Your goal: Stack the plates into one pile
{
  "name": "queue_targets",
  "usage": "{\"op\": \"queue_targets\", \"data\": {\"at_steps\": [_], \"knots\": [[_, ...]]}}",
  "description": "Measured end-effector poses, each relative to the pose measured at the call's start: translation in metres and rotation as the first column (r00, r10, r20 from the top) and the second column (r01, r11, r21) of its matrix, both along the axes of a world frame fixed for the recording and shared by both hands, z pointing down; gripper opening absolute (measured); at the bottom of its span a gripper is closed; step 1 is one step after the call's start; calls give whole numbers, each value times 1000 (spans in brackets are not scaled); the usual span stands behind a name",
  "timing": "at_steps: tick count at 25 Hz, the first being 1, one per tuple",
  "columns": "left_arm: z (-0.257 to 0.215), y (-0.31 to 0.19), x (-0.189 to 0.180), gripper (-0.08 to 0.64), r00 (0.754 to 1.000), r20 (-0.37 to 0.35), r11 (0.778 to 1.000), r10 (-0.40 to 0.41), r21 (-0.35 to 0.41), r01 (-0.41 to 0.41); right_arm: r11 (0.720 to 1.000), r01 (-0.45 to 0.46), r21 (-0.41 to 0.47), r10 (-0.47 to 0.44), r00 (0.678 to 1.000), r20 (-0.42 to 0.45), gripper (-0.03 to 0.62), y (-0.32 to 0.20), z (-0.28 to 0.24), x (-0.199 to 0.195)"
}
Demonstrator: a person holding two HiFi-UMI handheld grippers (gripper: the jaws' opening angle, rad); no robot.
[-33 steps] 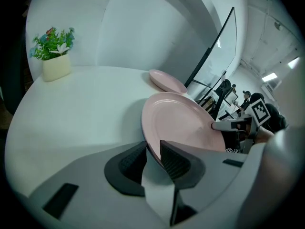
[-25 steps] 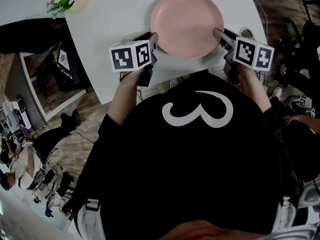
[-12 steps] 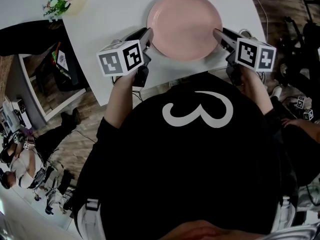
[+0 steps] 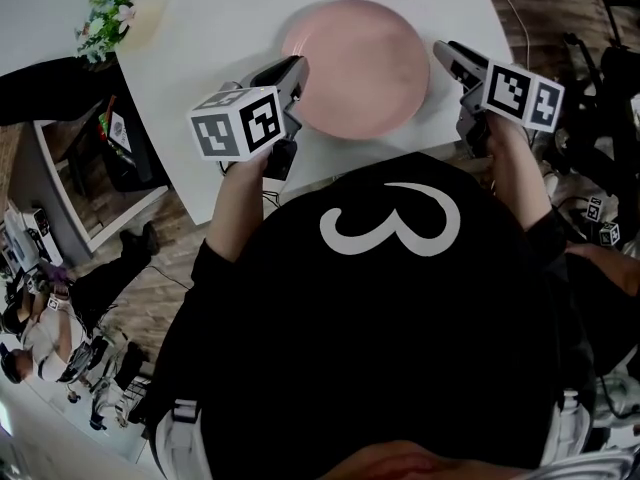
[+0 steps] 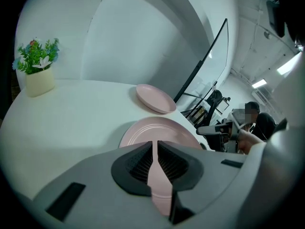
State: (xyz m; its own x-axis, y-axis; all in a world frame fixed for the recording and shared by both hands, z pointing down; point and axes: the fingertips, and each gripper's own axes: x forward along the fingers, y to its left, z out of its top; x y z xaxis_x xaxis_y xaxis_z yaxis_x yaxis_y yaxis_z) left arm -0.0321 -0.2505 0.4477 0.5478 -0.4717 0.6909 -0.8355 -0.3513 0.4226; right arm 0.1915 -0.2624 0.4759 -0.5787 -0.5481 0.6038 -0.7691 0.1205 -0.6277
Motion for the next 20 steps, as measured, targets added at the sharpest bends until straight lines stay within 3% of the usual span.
{"op": "queue_targets", "data": {"at_steps": [8,14,20], "knots": [[2,-15,23,26,999,-32,999,10,-34,-11,1000,-14,-4,14,1000,22,138,-63,-5,23],[8,-17,23,17,999,34,999,22,-26,-21,997,-72,-23,73,993,88,138,-106,-4,32],[11,-24,17,17,999,42,1000,-5,-21,6,996,-83,-22,84,995,48,138,-138,8,40]]}}
